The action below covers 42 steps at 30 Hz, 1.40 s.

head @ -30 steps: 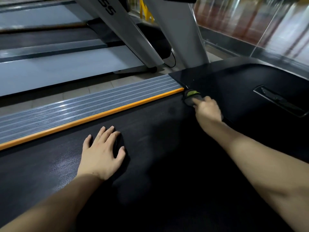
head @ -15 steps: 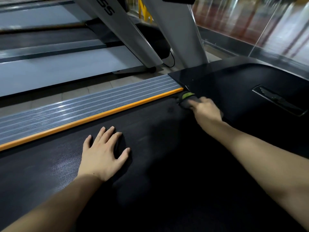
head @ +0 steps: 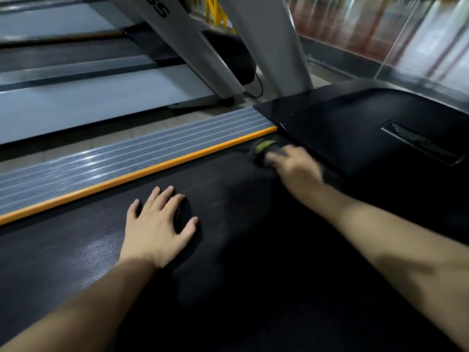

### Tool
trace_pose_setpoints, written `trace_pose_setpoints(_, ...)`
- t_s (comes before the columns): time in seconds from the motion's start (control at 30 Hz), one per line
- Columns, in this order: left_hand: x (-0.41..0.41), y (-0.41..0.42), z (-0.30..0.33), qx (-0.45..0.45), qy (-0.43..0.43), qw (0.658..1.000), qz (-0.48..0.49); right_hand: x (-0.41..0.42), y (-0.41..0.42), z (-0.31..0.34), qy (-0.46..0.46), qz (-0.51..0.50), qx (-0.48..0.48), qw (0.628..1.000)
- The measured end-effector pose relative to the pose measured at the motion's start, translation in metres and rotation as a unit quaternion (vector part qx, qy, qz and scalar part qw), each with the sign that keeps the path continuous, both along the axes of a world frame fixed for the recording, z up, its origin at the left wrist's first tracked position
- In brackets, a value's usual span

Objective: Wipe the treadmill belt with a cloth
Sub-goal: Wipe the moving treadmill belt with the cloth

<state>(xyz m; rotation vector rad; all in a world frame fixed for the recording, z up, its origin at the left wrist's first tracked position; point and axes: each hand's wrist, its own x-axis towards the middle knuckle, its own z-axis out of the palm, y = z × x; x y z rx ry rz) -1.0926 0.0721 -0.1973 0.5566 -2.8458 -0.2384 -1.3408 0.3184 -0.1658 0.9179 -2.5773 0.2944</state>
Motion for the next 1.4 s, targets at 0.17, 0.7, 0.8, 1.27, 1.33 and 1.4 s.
trace_pose_setpoints(0.17,-0.001,0.000,-0.001,0.005,0.004,1.000,0.002,0.004,0.003,0.001,-0.026,-0.142,-0.048,0.988)
trace_pose_setpoints(0.7,-0.001,0.009,0.022,-0.032,-0.056,0.998,-0.002,0.002,0.038,0.012,-0.048,-0.144,-0.034,0.988)
trace_pose_setpoints(0.8,-0.001,0.019,0.027,-0.011,-0.092,0.996,0.007,0.064,0.005,0.005,0.001,-0.026,-0.089,0.996)
trace_pose_setpoints(1.27,0.011,0.081,0.039,0.050,-0.173,0.983,-0.036,0.039,0.049,0.015,-0.040,-0.106,-0.035,0.993)
trace_pose_setpoints(1.33,0.014,0.079,0.034,0.065,-0.184,0.980,-0.043,0.082,0.022,0.010,-0.013,-0.004,-0.045,0.999)
trace_pose_setpoints(1.4,0.016,0.077,0.033,0.070,-0.189,0.978,-0.046,0.131,-0.001,0.005,-0.039,0.097,-0.013,0.994)
